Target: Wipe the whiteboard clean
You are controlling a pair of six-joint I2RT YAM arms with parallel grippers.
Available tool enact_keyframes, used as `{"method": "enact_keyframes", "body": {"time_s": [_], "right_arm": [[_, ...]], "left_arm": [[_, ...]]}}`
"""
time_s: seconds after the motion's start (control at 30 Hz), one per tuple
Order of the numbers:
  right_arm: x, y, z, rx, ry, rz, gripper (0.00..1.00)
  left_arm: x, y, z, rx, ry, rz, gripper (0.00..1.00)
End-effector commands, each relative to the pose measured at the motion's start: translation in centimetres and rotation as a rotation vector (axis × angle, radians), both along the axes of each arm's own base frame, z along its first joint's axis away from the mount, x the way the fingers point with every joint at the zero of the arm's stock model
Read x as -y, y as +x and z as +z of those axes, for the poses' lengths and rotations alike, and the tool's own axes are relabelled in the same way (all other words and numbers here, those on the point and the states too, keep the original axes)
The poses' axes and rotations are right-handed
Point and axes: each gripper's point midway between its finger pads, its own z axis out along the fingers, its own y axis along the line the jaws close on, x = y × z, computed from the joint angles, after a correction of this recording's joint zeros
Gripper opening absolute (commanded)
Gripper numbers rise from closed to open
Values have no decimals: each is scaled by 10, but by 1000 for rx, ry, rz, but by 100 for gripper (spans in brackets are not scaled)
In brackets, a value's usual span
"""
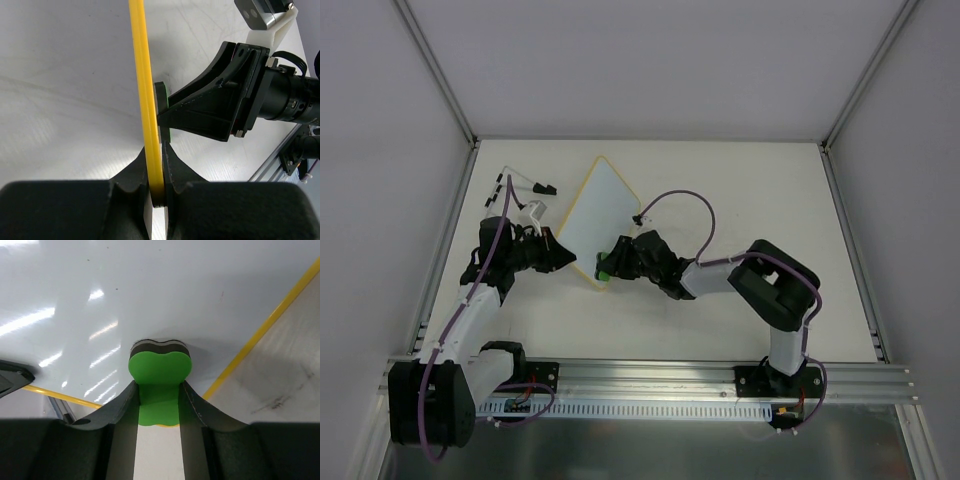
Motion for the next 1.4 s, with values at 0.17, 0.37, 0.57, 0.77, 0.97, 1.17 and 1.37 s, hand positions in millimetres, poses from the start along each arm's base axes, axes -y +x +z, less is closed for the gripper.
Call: {"method": "enact_keyframes", "body": {"time_s": [0.17, 0.37, 0.57, 0.77, 0.97, 1.17, 1.37], "right_arm": [[-46, 15, 86, 114, 322, 43, 0], [-26, 38, 76, 140, 290, -12, 0], [1, 45, 41, 136, 197, -52, 0], [52, 61, 25, 191, 41, -103, 0], [126, 70, 42, 315, -344, -177, 0], [208, 60, 39, 270, -695, -230, 0], [275, 42, 26, 106, -838, -334, 0]], "left_arm": [[26, -16, 32, 63, -107, -172, 0], [26, -16, 32, 67, -102, -168, 0], [25, -15, 32, 70, -97, -166, 0], [24, -13, 32, 93, -80, -165, 0], [17, -4, 38, 174, -17, -139, 0], [12, 13, 55, 274, 47, -153, 0], [11, 26, 55, 284, 85, -184, 0]]}}
